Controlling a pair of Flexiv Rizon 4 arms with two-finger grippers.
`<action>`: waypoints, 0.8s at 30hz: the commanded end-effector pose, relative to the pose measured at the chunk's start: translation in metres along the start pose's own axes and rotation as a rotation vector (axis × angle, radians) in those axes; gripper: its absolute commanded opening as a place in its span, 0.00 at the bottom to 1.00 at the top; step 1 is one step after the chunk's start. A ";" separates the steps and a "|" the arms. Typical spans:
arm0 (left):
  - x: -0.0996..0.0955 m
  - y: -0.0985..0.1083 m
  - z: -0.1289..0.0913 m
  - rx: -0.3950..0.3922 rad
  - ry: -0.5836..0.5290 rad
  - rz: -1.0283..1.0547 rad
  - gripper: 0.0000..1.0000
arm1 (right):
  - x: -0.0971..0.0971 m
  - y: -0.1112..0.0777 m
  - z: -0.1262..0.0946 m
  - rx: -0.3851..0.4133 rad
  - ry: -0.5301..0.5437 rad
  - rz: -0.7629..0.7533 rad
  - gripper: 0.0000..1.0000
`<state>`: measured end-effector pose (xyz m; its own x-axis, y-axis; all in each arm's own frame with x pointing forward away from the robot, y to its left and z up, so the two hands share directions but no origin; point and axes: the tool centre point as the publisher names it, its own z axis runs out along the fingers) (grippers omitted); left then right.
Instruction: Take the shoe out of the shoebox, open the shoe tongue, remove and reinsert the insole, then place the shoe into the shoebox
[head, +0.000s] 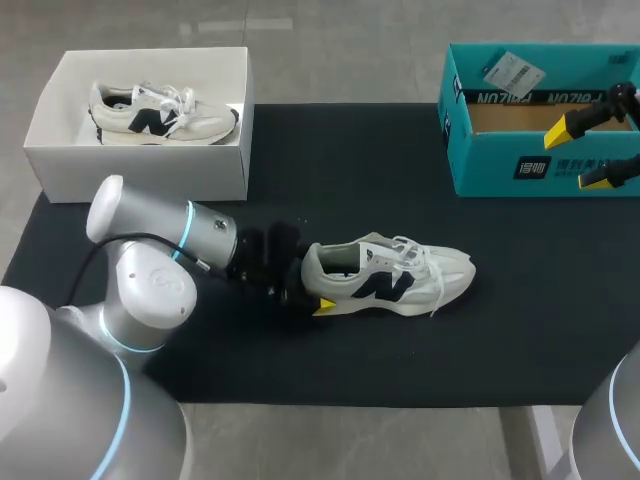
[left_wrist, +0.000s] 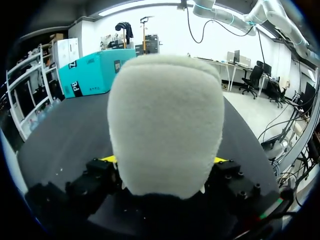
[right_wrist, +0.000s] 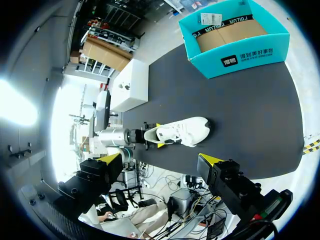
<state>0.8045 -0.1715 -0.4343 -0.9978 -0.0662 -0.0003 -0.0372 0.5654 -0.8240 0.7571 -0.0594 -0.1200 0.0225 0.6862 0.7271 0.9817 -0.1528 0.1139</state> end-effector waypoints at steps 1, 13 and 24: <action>-0.007 -0.001 0.002 -0.002 0.027 0.013 0.00 | 0.000 0.001 0.001 0.001 -0.003 0.002 1.00; -0.008 0.003 -0.001 -0.010 0.058 0.050 0.00 | 0.000 0.001 0.001 0.001 -0.003 0.002 1.00; -0.007 0.003 -0.001 -0.015 0.058 0.053 0.00 | 0.000 0.001 0.001 0.001 -0.003 0.002 1.00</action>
<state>0.8116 -0.1694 -0.4347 -0.9999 0.0119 -0.0092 0.0144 0.5780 -0.8159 0.7571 -0.0593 -0.1200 0.0224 0.6862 0.7271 0.9817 -0.1528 0.1139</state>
